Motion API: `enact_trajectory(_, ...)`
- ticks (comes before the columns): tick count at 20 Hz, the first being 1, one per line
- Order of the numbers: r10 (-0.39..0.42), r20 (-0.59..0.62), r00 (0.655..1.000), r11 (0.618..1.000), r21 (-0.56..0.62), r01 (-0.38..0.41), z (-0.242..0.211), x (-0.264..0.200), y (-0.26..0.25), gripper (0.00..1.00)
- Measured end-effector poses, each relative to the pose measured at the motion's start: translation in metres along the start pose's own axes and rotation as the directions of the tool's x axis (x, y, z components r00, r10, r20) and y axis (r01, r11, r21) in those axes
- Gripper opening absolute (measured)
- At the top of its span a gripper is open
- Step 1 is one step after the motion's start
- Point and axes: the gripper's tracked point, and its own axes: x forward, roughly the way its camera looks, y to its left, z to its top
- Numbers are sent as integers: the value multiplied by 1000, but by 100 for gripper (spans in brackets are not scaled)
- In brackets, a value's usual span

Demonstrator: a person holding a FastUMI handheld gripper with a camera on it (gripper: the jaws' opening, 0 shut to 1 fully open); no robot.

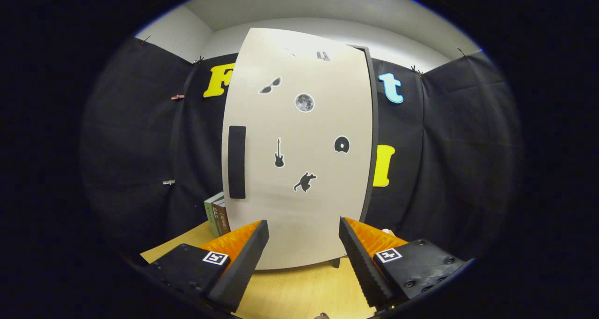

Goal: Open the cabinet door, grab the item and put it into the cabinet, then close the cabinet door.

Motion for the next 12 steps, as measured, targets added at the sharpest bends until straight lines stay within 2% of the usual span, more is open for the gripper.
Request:
enact_trajectory(2, 0, 0, 1000, 1000, 24, 0, -1, -3, -2, 98)
enact_trajectory(6, -64, 15, 998, 998, 8, 64, 1, -6, -20, 98)
enact_trajectory(12, -74, -19, 997, 997, -8, 74, -13, -1, -19, 98)
